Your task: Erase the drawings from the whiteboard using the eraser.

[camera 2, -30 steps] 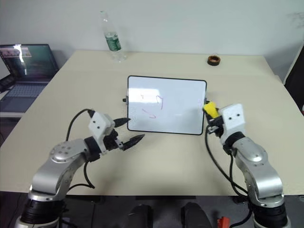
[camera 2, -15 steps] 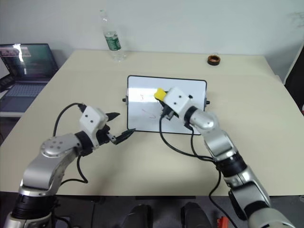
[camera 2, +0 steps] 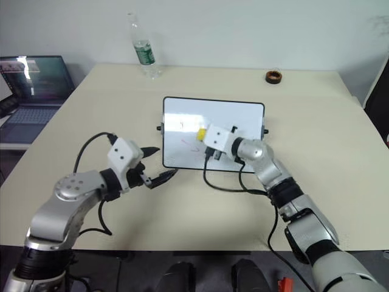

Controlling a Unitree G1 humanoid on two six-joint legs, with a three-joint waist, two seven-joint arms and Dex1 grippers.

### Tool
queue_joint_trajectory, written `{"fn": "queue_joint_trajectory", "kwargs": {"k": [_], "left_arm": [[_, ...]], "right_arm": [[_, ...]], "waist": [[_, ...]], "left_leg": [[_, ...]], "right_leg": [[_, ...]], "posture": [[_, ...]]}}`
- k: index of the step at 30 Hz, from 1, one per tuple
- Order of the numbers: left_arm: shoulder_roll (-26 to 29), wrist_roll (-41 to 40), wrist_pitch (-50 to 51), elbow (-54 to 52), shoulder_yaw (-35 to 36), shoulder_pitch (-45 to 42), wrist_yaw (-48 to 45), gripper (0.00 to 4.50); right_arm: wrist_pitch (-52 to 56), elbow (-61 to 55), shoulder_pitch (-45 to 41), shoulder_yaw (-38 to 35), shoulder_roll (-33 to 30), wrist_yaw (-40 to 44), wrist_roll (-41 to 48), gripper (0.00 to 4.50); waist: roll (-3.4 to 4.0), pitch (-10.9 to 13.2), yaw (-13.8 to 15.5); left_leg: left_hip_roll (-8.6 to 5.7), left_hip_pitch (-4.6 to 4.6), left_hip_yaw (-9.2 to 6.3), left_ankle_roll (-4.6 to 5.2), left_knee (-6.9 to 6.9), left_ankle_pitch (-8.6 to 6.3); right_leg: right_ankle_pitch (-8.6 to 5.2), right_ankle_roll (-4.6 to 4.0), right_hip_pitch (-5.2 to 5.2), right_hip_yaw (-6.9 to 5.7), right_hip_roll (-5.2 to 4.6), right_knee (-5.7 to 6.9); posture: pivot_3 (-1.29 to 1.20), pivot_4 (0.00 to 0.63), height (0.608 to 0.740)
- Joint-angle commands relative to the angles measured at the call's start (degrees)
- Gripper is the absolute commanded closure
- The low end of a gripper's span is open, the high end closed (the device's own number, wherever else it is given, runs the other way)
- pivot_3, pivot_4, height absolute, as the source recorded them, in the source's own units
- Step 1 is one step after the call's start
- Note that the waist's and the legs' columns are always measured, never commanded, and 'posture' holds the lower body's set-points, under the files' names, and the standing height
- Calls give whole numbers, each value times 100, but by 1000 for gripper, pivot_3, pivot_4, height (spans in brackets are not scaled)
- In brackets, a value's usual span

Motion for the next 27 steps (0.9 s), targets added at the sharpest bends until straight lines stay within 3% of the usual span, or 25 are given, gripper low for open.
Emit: {"fn": "queue_joint_trajectory", "kwargs": {"k": [1,7,15,17,20,23,27], "left_arm": [[13,-4,-64,-191,10,4,-6,0],[7,7,-198,-95,5,69,-57,0],[-45,40,-275,-76,-61,113,-39,0],[-58,43,-278,-78,-80,111,-39,0],[-74,49,-297,-39,-120,82,-51,0],[-78,50,-320,-11,-149,67,-65,0],[-95,41,-345,16,-184,39,-94,0]], "right_arm": [[-178,227,-279,-252,130,-673,-275,3344],[-312,884,-781,-395,443,-1196,-400,3346],[272,560,-309,-46,181,136,-434,3347],[310,464,-279,-188,205,7,-405,3348],[294,637,-511,-560,299,-820,-426,3353],[417,686,-546,-666,338,-911,-339,3353],[1197,247,-139,-465,295,254,-41,3354]], "waist": [[0,0,-2],[0,0,-6],[0,-1,-3],[0,-1,-2],[0,0,-2],[0,0,12],[-3,-2,15]], "left_leg": [[0,2,0,0,1,0],[0,1,0,-1,3,2],[1,6,-2,0,1,1],[1,12,-3,0,2,1],[0,28,-5,0,3,2],[-1,27,-6,-1,4,3],[0,27,-7,-1,4,3]], "right_leg": [[0,0,0,0,1,3],[1,-2,-5,1,3,15],[1,-2,3,0,1,6],[1,-1,9,-1,1,10],[1,-1,24,-3,1,12],[1,-2,23,-4,1,17],[0,-1,25,-4,0,16]], "posture": [[0,150,740],[0,150,740],[0,150,740],[0,150,740],[0,150,740],[0,150,740],[0,150,740]]}}
